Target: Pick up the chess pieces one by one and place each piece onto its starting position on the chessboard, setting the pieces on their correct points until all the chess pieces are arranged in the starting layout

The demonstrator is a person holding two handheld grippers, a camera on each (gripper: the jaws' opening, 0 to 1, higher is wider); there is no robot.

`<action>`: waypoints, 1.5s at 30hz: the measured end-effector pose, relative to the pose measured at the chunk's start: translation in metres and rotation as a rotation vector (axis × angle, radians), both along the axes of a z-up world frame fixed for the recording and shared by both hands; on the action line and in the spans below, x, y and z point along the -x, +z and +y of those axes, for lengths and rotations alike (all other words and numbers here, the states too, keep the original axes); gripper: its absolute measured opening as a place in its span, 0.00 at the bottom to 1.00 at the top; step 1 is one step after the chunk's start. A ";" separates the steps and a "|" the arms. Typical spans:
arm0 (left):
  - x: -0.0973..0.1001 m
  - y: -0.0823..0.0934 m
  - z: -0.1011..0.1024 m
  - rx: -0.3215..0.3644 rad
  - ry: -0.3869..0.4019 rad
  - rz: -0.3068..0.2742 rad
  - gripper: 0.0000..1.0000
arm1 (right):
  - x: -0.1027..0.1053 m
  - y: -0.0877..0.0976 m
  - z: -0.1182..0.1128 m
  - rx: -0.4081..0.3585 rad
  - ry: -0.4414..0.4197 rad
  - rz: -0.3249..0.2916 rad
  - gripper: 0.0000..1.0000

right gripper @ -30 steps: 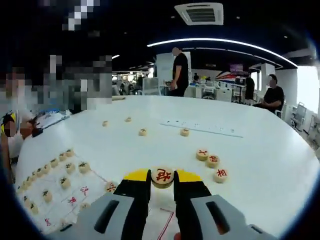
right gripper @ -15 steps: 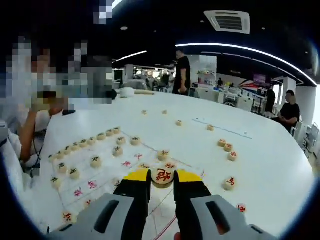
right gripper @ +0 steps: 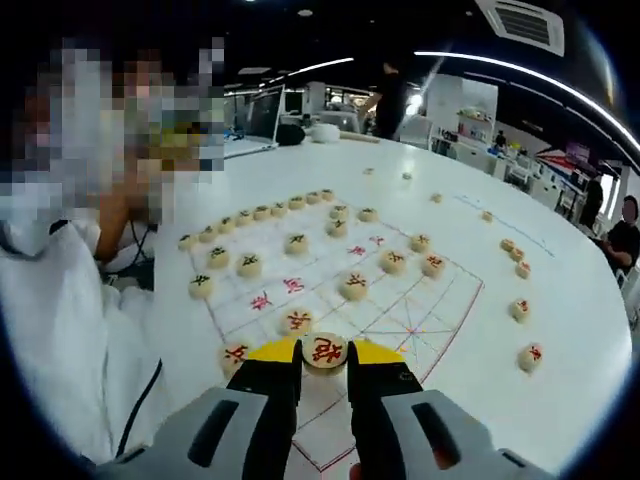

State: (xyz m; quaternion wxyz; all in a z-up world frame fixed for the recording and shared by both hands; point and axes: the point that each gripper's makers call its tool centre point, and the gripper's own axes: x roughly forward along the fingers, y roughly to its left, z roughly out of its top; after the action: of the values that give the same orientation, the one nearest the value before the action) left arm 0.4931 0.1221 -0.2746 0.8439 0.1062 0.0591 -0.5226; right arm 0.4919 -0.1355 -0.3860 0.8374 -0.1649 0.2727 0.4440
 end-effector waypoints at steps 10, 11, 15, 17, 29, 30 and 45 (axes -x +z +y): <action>0.000 0.000 0.000 -0.001 -0.001 -0.001 0.33 | 0.016 -0.013 0.008 0.039 0.069 0.051 0.20; 0.000 0.000 0.000 -0.001 0.000 -0.001 0.33 | 0.015 -0.013 0.007 0.039 0.068 0.054 0.20; 0.000 0.000 0.001 0.002 0.003 -0.001 0.33 | 0.014 -0.015 0.005 0.033 0.063 0.064 0.20; 0.000 0.000 0.001 0.002 0.003 -0.002 0.33 | 0.013 -0.015 0.004 0.028 0.062 0.066 0.20; 0.001 0.001 0.001 0.001 0.001 -0.004 0.33 | 0.006 -0.009 -0.002 0.007 0.043 0.025 0.24; 0.001 0.001 0.000 0.001 0.001 -0.004 0.33 | 0.005 -0.007 -0.002 0.001 0.040 0.022 0.27; 0.001 0.002 0.001 0.002 0.002 -0.007 0.33 | -0.064 0.030 -0.063 -0.107 -0.357 -0.140 0.42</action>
State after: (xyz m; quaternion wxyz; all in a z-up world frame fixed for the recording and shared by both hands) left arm 0.4918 0.1235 -0.2727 0.8447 0.1072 0.0559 -0.5214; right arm 0.5559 -0.1986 -0.3559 0.9273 -0.0995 0.2149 0.2898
